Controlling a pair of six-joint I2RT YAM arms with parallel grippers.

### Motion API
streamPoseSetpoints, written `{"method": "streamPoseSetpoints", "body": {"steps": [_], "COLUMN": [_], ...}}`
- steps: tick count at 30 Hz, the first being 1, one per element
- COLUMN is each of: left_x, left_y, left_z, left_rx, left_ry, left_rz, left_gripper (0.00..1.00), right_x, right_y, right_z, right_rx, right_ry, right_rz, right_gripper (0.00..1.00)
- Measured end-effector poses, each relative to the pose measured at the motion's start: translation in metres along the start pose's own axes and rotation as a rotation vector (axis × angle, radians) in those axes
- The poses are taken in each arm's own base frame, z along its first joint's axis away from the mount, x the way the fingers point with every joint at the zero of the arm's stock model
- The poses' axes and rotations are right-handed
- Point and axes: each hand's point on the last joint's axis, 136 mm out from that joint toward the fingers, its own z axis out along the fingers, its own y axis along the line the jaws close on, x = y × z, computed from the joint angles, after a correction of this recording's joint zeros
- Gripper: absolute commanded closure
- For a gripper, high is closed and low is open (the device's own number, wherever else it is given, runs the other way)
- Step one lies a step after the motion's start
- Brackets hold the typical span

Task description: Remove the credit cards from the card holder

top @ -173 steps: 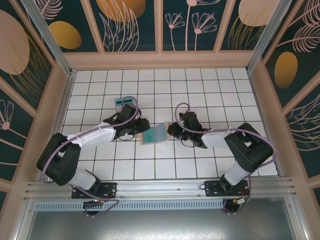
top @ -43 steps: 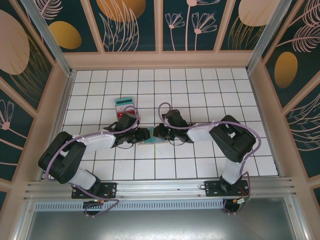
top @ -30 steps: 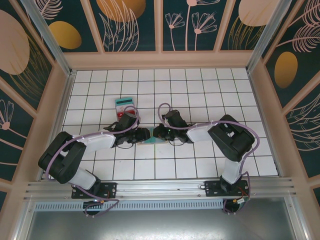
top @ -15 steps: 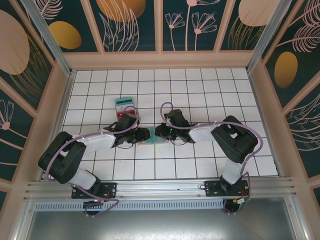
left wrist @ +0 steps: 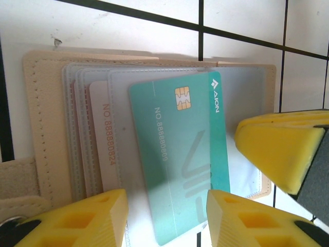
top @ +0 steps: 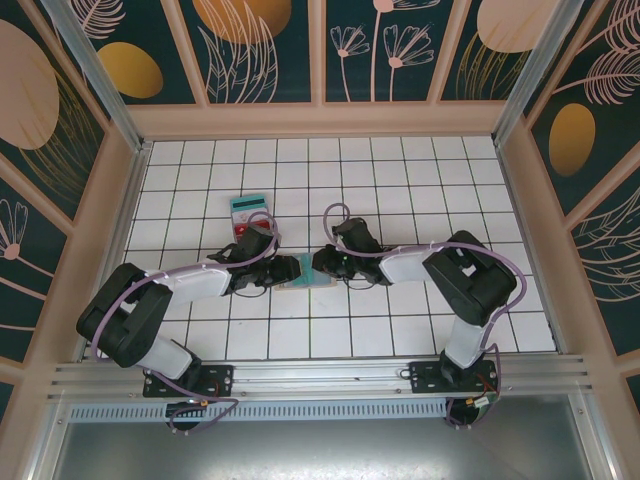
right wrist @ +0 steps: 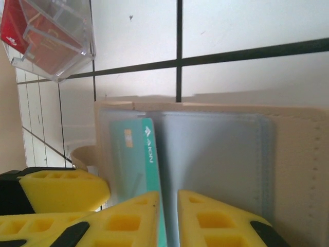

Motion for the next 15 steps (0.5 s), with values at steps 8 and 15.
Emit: {"method": "streamPoseSetpoints", "body": {"steps": [8,15], "left_x": [0.0004,0.0003], "left_y": [0.0006,0.0004], "left_z": [0.0006,0.0005], "left_rx": [-0.002,-0.001], "left_ry": [0.002,0.002], "left_rz": [-0.001,-0.001], "left_gripper": [0.54,0.54], "right_x": [0.0051,0.0074], "right_y": [0.0003,0.0028], "right_z": [0.002,0.0076], "right_rx": [-0.019,-0.041], "right_ry": [0.034,0.057], "right_rz": [0.005,0.003], "right_gripper": [0.8,0.84]}}
